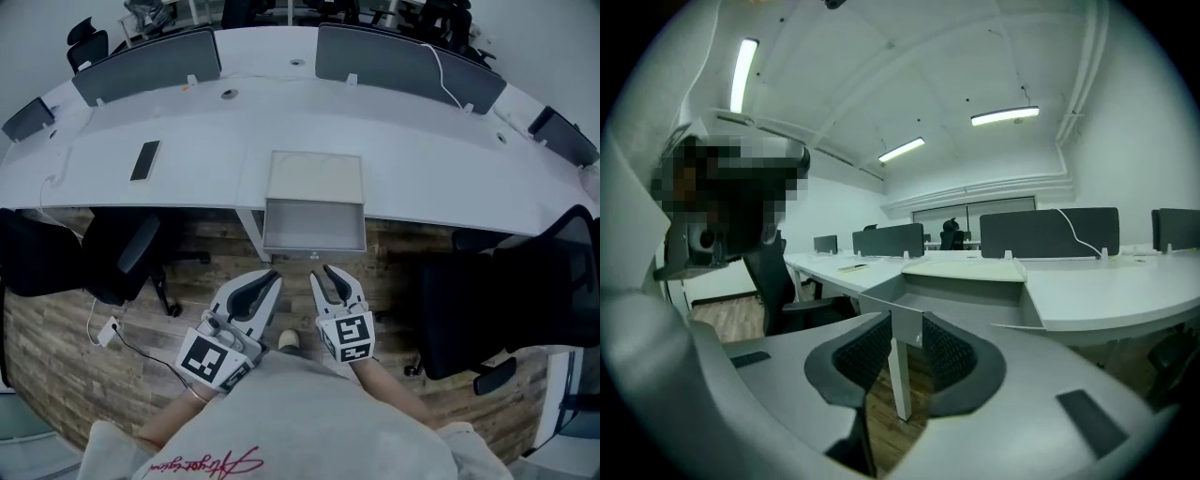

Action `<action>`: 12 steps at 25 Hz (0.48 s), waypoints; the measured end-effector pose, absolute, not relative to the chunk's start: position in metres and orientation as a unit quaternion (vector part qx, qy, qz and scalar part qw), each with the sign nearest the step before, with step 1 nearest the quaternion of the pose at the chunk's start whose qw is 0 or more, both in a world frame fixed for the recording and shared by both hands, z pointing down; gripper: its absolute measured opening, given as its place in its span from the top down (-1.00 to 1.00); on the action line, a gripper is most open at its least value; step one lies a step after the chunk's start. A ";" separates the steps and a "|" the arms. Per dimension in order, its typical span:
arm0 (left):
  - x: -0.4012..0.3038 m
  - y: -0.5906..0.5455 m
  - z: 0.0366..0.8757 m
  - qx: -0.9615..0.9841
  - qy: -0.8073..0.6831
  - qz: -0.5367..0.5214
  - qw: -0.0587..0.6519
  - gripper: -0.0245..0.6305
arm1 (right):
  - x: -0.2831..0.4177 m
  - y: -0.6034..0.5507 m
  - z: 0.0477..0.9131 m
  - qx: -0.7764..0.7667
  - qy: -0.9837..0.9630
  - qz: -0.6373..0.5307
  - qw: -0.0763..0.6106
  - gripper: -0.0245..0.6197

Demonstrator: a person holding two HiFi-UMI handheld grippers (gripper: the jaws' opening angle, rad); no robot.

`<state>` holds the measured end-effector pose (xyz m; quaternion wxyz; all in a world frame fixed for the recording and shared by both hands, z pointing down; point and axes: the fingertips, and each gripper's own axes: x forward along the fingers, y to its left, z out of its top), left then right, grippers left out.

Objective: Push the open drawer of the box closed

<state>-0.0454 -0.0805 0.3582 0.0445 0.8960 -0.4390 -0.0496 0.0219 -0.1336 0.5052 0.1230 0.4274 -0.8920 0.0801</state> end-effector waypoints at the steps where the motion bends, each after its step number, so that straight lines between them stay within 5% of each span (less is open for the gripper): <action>1: -0.048 -0.083 0.360 0.896 -0.439 -0.048 0.045 0.81 | 0.021 -0.138 0.512 0.432 -0.889 0.084 0.129 0.65; 12: -0.067 -0.101 0.366 0.896 -0.440 -0.042 0.053 0.81 | 0.018 -0.169 0.549 0.474 -0.858 0.147 0.132 0.65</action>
